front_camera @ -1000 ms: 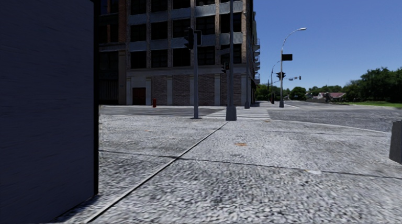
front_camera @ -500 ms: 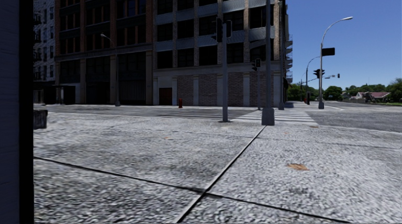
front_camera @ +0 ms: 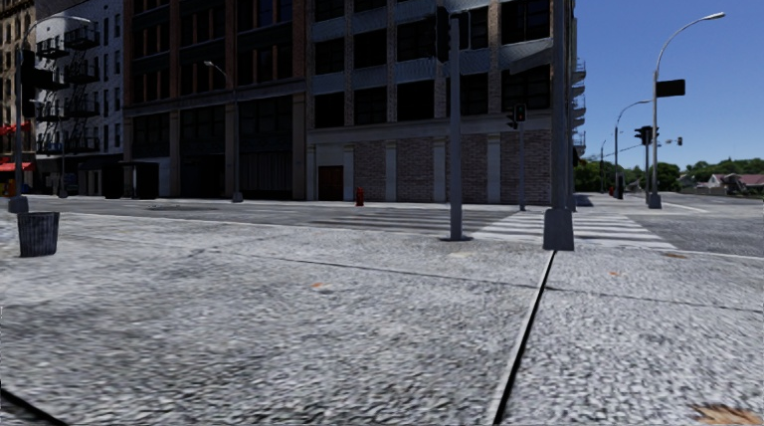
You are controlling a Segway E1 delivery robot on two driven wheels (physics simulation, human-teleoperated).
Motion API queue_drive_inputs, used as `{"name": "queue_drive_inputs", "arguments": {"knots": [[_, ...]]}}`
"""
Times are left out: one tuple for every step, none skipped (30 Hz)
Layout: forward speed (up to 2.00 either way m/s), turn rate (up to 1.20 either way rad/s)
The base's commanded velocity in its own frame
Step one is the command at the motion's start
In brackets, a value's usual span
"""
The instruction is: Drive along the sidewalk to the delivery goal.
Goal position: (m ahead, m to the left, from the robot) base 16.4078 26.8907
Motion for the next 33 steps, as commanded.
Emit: {"name": "queue_drive_inputs", "arguments": {"knots": [[2.00,0.61],[2.00,0.62],[2.00,0.62],[2.00,0.62],[2.00,0.62],[2.00,0.62],[2.00,0.62],[2.00,0.62],[2.00,0.62],[2.00,0.62],[2.00,0.62],[2.00,0.62],[2.00,0.62],[2.00,0.62],[2.00,0.62],[2.00,0.62],[2.00,0.62],[2.00,0.62],[2.00,0.62],[2.00,0.62],[2.00,0.62],[2.00,0.62],[2.00,0.60],[2.00,0.11],[2.00,0.00],[2.00,0.00],[2.00,0.00],[2.00,0.00],[2.00,0.00],[2.00,0.00],[2.00,0.00],[2.00,0.00],[2.00,0.00]]}}
